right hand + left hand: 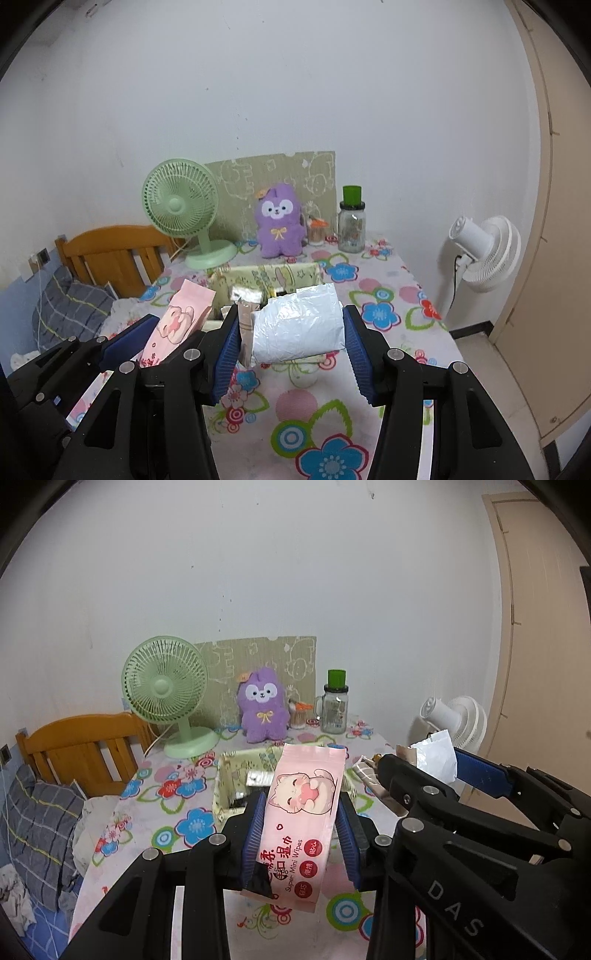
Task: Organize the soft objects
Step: 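Carry the pink wipes and white roll over the fabric box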
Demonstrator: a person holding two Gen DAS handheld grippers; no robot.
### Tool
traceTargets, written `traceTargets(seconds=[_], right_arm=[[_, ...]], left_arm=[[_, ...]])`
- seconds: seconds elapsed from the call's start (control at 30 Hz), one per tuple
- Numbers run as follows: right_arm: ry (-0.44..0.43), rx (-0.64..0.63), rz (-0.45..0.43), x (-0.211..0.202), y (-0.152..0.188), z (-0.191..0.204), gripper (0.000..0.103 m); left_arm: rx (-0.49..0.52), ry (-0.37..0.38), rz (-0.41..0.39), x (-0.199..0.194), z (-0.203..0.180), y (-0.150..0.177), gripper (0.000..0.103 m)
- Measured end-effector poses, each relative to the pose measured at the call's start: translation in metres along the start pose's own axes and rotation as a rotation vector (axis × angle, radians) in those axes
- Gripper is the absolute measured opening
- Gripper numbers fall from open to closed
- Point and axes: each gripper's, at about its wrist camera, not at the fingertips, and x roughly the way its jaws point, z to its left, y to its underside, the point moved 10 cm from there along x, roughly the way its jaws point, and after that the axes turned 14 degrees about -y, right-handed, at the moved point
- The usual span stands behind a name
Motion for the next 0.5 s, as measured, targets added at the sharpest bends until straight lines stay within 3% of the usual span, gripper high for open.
traceTargets(seconds=[0.5], right_arm=[[-0.019,-0.015,-0.03,0.021,-0.039,-0.002,0.056]], left_arm=[[-0.028,-0.021,-0.018,0.023,0.005,-0.033,0.039]])
